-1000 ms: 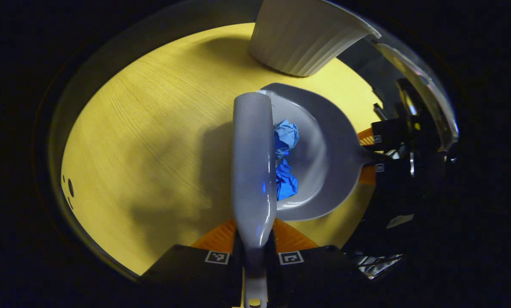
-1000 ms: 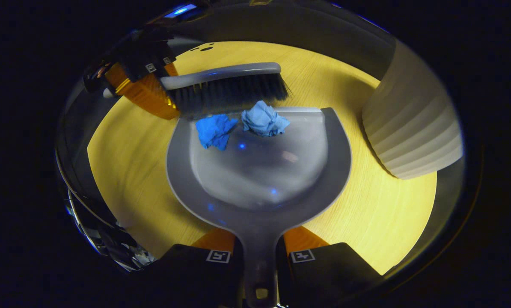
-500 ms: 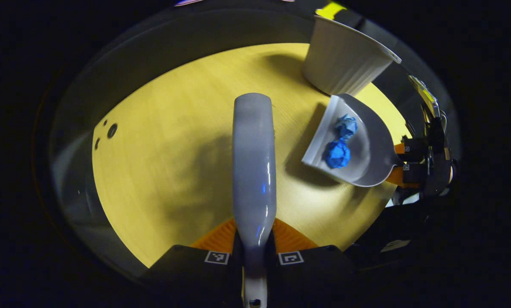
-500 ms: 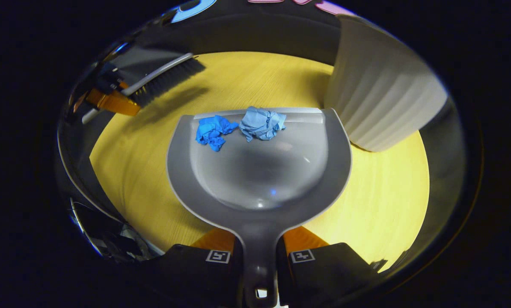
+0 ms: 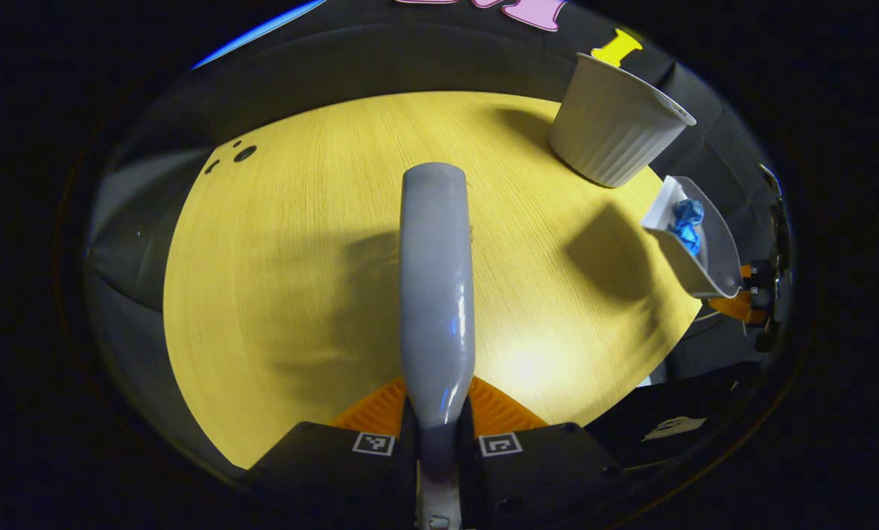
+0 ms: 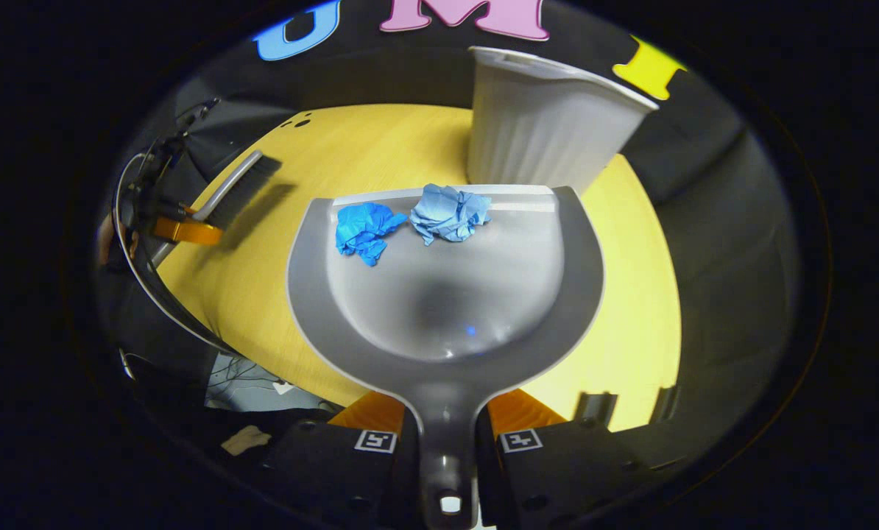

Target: Pick up the small broom and dustpan from the desktop, sweep the trash into the dustpan with the broom, and then empty the trash into the garbage bin.

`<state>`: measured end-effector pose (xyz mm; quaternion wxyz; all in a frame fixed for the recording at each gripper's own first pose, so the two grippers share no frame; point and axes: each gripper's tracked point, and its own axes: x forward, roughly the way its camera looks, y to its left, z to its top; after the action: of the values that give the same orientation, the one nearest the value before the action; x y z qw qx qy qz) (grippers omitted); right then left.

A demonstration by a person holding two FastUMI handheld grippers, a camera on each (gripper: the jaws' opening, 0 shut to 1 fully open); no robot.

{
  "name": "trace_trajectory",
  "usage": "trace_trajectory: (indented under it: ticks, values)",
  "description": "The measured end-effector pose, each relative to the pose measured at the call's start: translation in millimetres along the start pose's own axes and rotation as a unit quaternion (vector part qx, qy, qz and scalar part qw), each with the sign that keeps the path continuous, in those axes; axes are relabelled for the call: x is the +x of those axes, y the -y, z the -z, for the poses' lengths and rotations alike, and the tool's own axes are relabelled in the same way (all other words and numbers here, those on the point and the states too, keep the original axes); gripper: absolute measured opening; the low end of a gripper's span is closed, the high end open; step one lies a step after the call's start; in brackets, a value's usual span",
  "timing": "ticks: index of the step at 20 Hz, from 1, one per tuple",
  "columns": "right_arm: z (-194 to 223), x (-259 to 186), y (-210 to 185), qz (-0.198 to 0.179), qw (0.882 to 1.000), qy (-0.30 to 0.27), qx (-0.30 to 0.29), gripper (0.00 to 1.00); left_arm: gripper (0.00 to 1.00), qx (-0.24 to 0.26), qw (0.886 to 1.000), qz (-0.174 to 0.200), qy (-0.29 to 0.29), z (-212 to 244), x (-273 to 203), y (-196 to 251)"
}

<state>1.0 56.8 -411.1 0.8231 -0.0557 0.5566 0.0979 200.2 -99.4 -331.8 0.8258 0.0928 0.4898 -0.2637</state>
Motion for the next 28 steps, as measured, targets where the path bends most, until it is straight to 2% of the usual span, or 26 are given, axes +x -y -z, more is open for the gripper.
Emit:
trace_trajectory:
  ticks: [3, 4, 5, 6, 13, 15, 19, 20, 21, 22, 25, 27, 28]
  values:
    - [3.1, -1.0, -2.5, 0.013, 0.999, 0.01, 0.031, 0.36, 0.3, -0.005, 1.0, 0.002, -0.014, -6.4, 17.2, -9.8]
    - [4.3, 0.8, -3.7, 0.019, 0.999, 0.012, 0.039, 0.36, 0.27, -0.003, 1.0, 0.0, -0.017, -9.9, 22.8, -8.5]
    - [3.3, -0.4, -4.9, 0.028, 0.999, 0.015, 0.043, 0.36, 0.31, 0.0, 1.0, -0.005, -0.021, -14.2, 28.7, -6.9]
    - [3.7, -0.3, -6.0, 0.039, 0.998, 0.021, 0.044, 0.36, 0.27, 0.003, 1.0, -0.008, -0.021, -13.0, 28.6, 2.2]
    - [-16.6, 1.5, 11.8, 0.13, 0.989, 0.06, 0.03, 0.36, 0.27, -0.028, 0.999, -0.011, -0.033, -20.2, 23.9, 4.8]
    - [-32.2, 7.7, 28.8, 0.156, 0.985, 0.076, 0.019, 0.36, 0.27, -0.042, 0.998, -0.006, -0.038, -12.1, 26.7, 5.6]
    - [-59.9, 13.5, 38.6, 0.182, 0.978, 0.097, 0.006, 0.36, 0.28, -0.054, 0.997, -0.015, -0.052, 16.2, 26.6, 3.6]
    - [-67.7, 13.5, 46.0, 0.19, 0.976, 0.104, -0.003, 0.31, 0.27, -0.056, 0.997, -0.018, -0.055, 21.9, 26.8, 4.0]
    - [-76.8, 15.9, 51.3, 0.2, 0.973, 0.11, -0.013, 0.36, 0.27, -0.059, 0.996, -0.02, -0.057, 24.8, 26.8, 4.3]
    - [-82.1, 8.4, 57.0, 0.208, 0.971, 0.116, -0.022, 0.36, 0.28, -0.064, 0.996, -0.02, -0.058, 31.3, 24.8, 3.6]
    - [-130.9, 11.8, 72.3, 0.214, 0.968, 0.129, -0.033, 0.36, 0.3, -0.085, 0.995, -0.011, -0.056, 40.7, 19.8, 8.3]
    - [-160.1, 22.3, 79.3, 0.227, 0.963, 0.13, -0.058, 0.36, 0.27, -0.094, 0.994, -0.015, -0.053, 45.9, 17.0, 7.8]
    - [-171.1, 26.8, 78.8, 0.23, 0.962, 0.13, -0.069, 0.36, 0.31, -0.099, 0.994, -0.017, -0.052, 46.5, 17.5, 9.0]
